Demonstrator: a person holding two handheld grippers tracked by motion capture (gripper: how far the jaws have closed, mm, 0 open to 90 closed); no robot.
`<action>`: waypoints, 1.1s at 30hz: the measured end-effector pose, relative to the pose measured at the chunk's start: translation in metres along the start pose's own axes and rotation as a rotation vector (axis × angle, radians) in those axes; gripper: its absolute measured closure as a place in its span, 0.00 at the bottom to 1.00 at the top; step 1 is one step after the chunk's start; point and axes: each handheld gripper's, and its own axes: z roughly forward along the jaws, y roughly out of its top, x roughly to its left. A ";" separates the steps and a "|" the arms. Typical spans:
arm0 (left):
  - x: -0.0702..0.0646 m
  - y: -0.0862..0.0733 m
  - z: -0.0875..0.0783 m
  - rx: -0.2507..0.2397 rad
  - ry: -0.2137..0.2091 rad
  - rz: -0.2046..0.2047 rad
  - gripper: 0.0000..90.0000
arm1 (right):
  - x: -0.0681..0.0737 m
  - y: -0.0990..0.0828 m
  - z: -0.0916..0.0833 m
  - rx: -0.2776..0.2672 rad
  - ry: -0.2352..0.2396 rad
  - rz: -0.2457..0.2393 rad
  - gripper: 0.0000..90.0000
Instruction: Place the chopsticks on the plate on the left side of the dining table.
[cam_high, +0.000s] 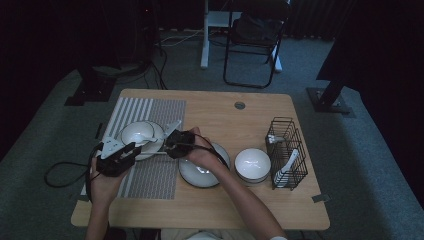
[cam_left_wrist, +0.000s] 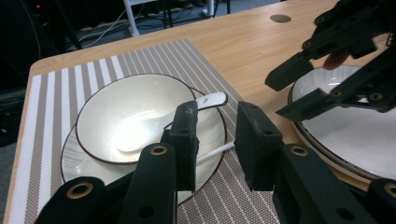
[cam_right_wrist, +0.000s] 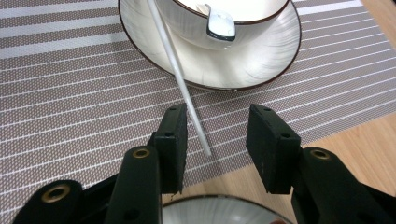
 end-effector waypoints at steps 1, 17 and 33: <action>0.000 0.000 0.000 0.000 0.000 0.000 0.78 | 0.001 -0.001 -0.002 -0.003 -0.003 -0.002 0.64; -0.015 0.004 0.014 0.024 -0.057 0.036 0.77 | 0.026 -0.050 -0.041 -0.072 -0.001 0.060 0.59; -0.044 0.027 0.036 0.025 -0.161 0.095 0.73 | 0.045 -0.090 -0.066 -0.165 -0.039 0.184 0.56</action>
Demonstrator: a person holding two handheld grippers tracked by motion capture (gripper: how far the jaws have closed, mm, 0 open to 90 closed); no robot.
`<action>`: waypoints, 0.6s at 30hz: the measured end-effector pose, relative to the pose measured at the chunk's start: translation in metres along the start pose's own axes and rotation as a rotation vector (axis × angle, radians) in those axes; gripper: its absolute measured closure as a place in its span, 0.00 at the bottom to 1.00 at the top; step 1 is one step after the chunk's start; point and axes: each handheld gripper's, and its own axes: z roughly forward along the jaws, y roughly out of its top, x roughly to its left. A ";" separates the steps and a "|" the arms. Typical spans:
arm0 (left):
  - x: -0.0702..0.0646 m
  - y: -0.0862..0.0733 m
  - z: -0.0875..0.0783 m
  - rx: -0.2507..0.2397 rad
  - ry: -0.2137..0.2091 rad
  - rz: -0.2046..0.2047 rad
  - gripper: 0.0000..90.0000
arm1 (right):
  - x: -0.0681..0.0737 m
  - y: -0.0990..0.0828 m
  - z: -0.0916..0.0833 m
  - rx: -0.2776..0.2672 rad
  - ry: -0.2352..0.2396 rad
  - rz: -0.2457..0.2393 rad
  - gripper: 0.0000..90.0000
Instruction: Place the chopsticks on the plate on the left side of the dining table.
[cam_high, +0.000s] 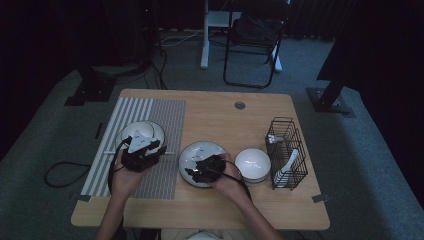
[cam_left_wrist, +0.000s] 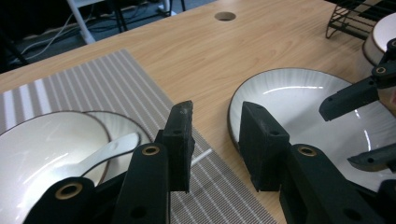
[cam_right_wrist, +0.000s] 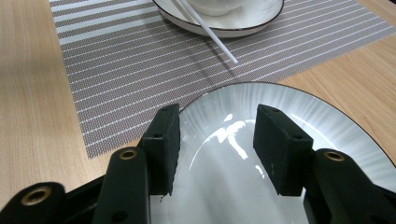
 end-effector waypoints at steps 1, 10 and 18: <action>-0.001 0.001 0.001 0.001 -0.002 0.002 0.73 | 0.001 -0.002 -0.003 -0.005 -0.003 0.005 0.56; -0.006 0.004 0.008 -0.003 -0.023 -0.004 0.73 | 0.005 -0.025 -0.018 -0.036 -0.038 0.047 0.55; -0.011 0.009 0.014 -0.007 -0.046 0.003 0.73 | 0.007 -0.043 -0.027 -0.057 -0.050 0.086 0.55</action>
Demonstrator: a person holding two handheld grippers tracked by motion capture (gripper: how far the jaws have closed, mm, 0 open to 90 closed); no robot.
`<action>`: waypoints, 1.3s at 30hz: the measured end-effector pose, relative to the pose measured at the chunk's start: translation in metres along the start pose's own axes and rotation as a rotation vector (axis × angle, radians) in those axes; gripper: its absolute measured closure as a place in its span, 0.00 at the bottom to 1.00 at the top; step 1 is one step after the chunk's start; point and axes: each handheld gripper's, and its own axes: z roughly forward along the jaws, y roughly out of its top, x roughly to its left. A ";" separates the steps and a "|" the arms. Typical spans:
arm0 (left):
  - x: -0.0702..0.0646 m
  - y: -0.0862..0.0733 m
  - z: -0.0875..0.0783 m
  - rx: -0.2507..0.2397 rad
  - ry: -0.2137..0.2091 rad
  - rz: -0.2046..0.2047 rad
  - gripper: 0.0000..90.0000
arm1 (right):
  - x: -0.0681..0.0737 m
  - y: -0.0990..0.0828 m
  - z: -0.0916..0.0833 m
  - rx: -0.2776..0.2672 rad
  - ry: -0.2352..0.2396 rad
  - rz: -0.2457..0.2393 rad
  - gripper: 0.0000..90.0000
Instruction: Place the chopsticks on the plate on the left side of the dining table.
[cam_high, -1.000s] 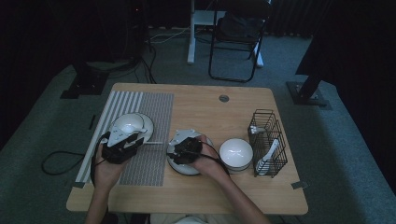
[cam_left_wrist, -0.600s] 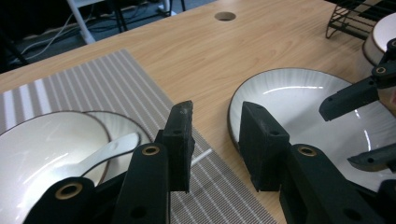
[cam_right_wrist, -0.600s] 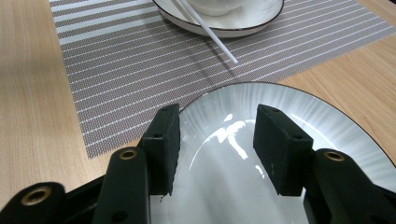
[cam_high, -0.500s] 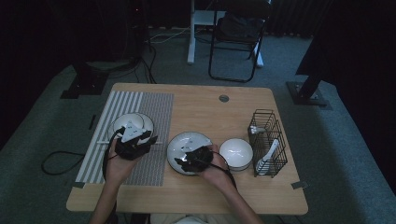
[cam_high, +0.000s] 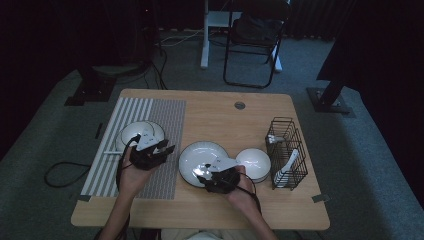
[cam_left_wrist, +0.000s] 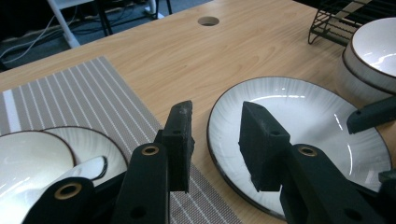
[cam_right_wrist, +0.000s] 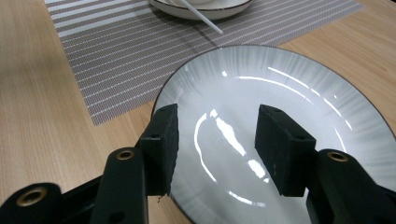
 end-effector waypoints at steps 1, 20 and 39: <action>-0.001 0.001 0.001 -0.004 -0.004 -0.003 0.73 | 0.000 -0.002 -0.001 -0.001 -0.003 0.002 0.54; -0.006 0.022 0.015 -0.024 -0.079 -0.001 0.70 | -0.004 -0.031 -0.020 0.004 -0.064 0.038 0.54; -0.034 0.059 0.049 -0.037 -0.194 0.078 0.70 | -0.002 -0.046 -0.029 0.004 -0.075 0.030 0.55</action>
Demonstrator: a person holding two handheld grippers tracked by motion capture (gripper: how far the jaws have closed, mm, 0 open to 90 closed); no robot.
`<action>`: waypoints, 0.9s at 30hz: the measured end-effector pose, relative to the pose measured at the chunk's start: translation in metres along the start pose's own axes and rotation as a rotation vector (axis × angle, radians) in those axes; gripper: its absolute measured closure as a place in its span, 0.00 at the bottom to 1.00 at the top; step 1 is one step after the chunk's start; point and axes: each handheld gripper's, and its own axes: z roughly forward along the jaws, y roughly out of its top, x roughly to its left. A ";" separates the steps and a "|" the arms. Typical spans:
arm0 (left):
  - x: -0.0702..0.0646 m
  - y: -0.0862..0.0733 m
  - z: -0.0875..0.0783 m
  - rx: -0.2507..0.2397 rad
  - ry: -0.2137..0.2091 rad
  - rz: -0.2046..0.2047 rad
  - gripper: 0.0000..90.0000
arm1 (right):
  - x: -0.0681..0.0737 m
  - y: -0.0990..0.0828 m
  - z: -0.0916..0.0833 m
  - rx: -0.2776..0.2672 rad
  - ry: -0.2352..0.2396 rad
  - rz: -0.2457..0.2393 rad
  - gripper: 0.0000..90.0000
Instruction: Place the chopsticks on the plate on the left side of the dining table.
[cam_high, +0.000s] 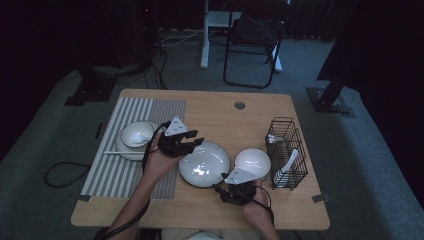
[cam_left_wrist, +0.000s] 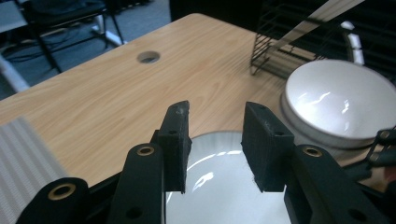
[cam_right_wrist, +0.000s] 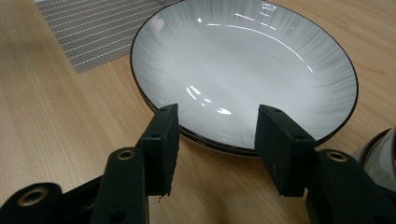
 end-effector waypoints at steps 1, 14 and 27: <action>-0.001 0.002 0.002 0.001 -0.006 0.001 0.70 | 0.000 0.000 0.000 0.000 0.001 -0.001 0.55; -0.015 0.029 0.027 -0.011 -0.070 0.054 0.69 | 0.003 0.000 0.001 0.000 0.011 -0.010 0.55; -0.028 0.048 0.052 0.001 -0.113 0.109 0.69 | 0.007 -0.001 0.003 -0.003 0.023 -0.013 0.55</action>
